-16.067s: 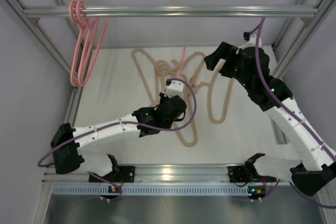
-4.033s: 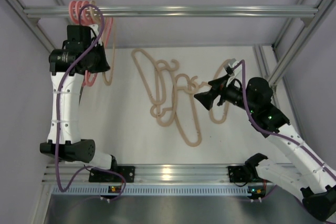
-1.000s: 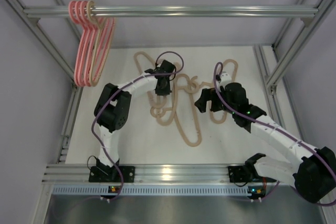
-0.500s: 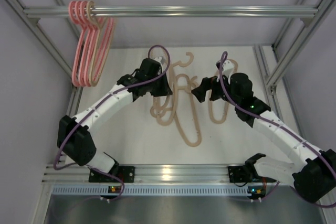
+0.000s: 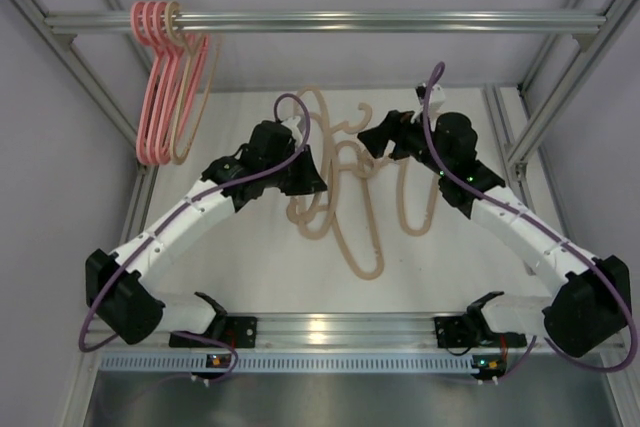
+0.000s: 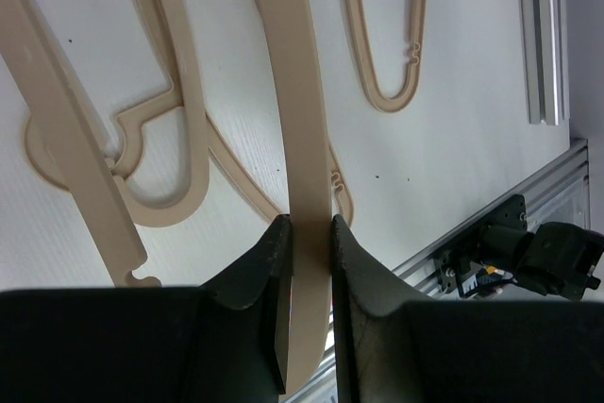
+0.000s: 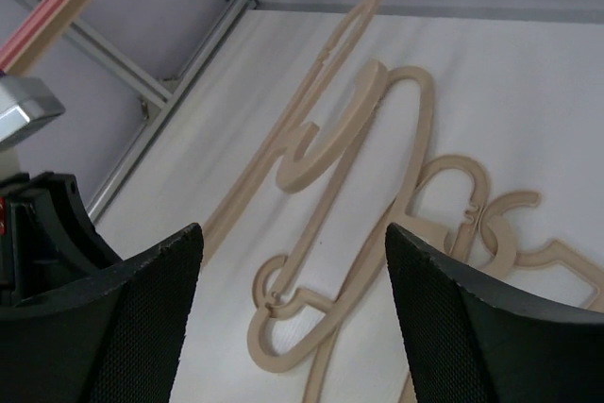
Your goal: Organize the hangers
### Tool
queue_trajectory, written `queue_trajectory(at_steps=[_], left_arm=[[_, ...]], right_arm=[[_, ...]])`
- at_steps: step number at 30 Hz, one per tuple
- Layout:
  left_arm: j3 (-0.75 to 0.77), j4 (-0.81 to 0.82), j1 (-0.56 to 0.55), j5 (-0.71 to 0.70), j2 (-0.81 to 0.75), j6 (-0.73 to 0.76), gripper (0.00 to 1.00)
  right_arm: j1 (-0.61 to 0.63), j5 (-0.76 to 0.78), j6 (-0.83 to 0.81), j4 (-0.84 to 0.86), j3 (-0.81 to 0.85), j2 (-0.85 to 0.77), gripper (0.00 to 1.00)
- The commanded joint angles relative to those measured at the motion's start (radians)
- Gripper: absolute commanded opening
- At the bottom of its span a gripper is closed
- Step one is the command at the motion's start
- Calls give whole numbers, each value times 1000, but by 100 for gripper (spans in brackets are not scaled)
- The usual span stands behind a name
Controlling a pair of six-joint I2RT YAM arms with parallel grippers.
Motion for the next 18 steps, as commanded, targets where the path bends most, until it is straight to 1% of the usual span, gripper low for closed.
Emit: queue_trajectory(at_steps=[1, 6, 13, 18], left_arm=[[-25, 38, -13, -10, -36, 35, 0], [-44, 83, -38, -6, -36, 41, 0], [-45, 118, -61, -23, -39, 51, 0], [-51, 127, -67, -26, -44, 55, 0]], right_arm=[[-13, 63, 119, 71, 86, 11, 74], [-11, 85, 182, -18, 157, 61, 72], [-13, 109, 243, -66, 148, 104, 65], [-11, 117, 257, -92, 151, 131, 61]])
